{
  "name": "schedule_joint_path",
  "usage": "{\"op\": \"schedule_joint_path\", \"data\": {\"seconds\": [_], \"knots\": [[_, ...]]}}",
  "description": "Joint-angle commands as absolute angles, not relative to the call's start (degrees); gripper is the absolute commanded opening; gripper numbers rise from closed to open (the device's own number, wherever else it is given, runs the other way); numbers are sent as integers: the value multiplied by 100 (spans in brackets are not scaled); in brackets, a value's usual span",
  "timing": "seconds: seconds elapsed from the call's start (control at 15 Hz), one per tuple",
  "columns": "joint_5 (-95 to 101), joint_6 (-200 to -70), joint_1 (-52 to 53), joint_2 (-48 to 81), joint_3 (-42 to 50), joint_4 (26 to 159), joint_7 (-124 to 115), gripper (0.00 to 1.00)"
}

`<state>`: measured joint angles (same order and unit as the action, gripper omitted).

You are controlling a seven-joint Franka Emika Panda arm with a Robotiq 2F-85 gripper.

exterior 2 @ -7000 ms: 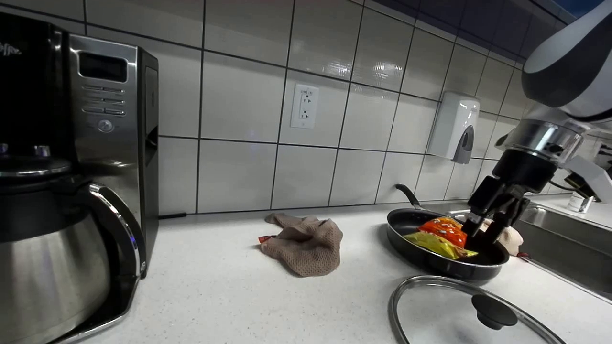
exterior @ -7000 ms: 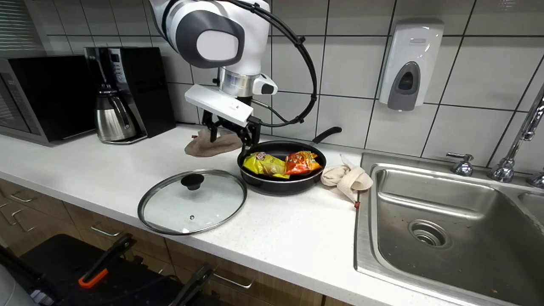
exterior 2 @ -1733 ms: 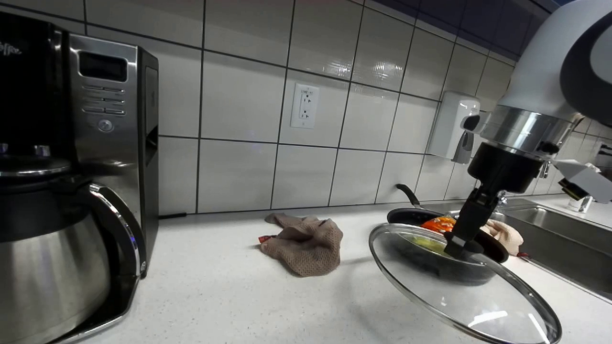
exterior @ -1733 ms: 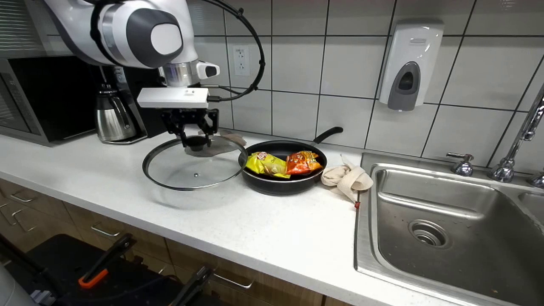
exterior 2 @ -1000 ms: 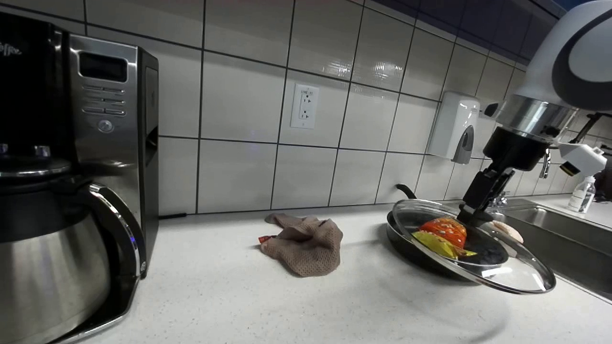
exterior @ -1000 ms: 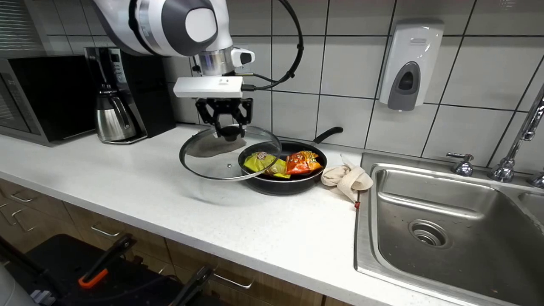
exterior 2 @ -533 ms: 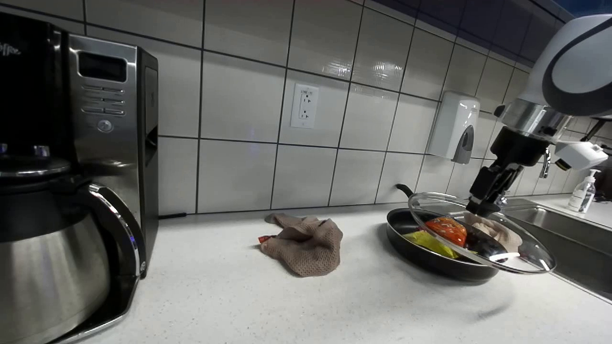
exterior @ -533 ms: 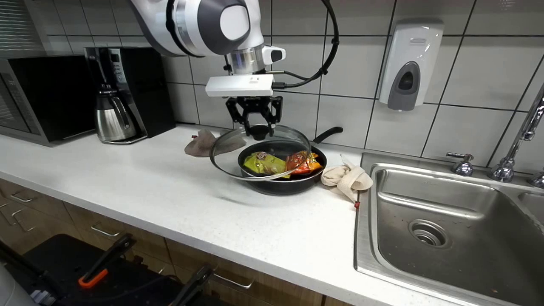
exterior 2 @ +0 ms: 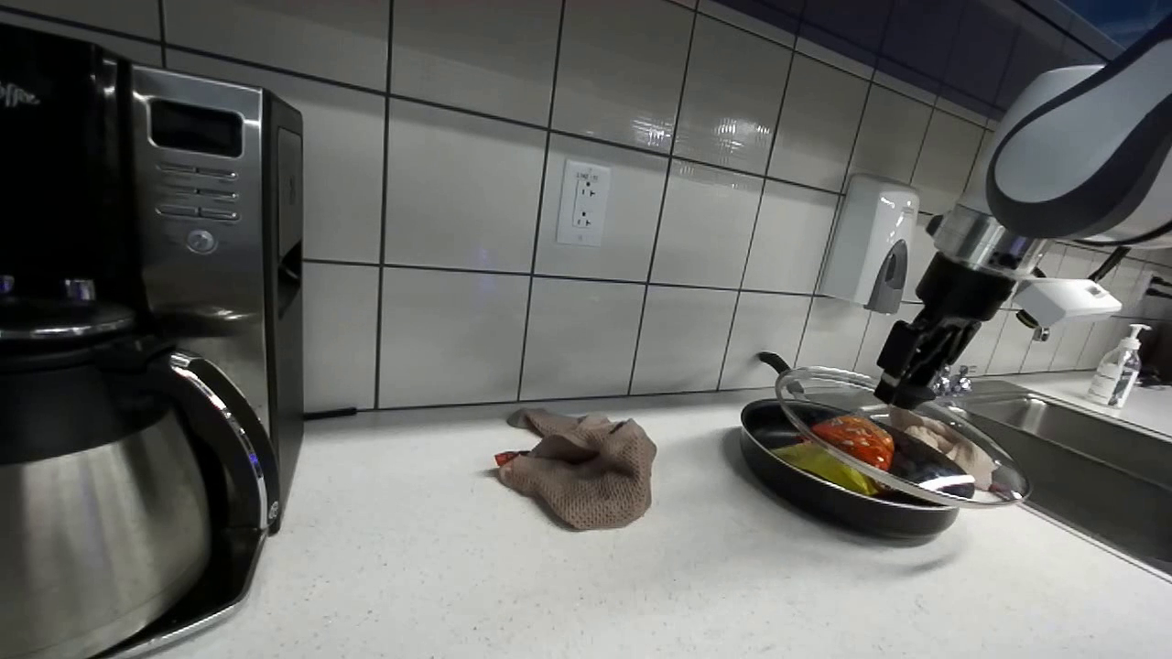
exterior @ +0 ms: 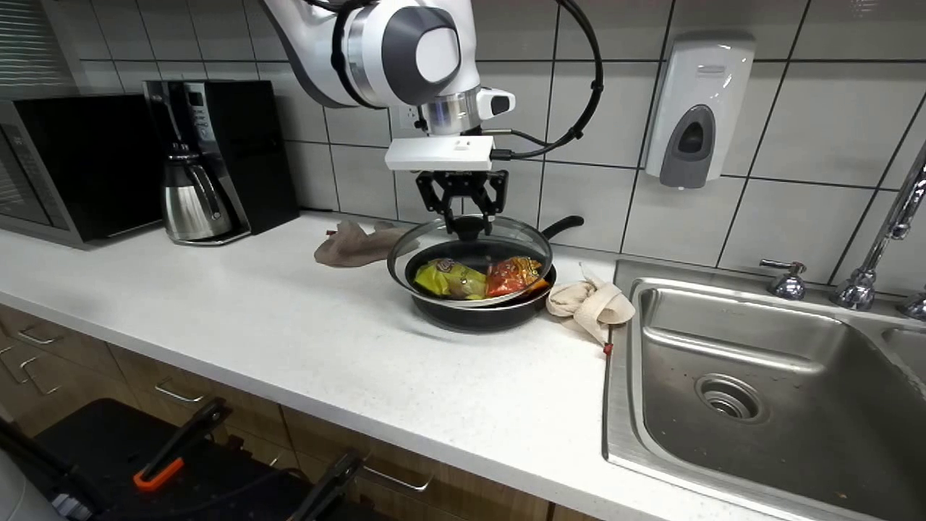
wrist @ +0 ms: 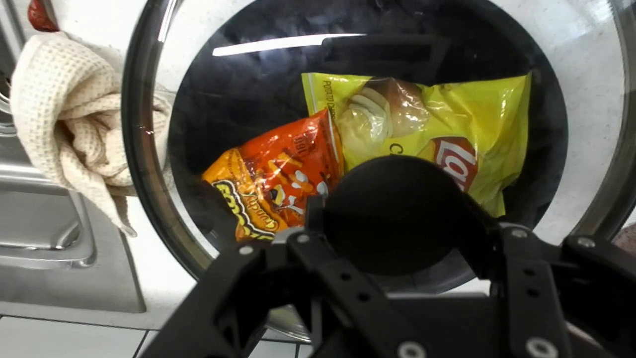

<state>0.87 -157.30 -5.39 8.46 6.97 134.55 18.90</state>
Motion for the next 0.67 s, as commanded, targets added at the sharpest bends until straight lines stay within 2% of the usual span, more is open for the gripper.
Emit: {"op": "schedule_joint_path", "data": {"seconds": [0.0, 0.6], "knots": [[5, -15497, -684, 1120, 602, 12865, 1718, 39], [-263, -15538, -770, 1591, 379, 12421, 1689, 39]]}}
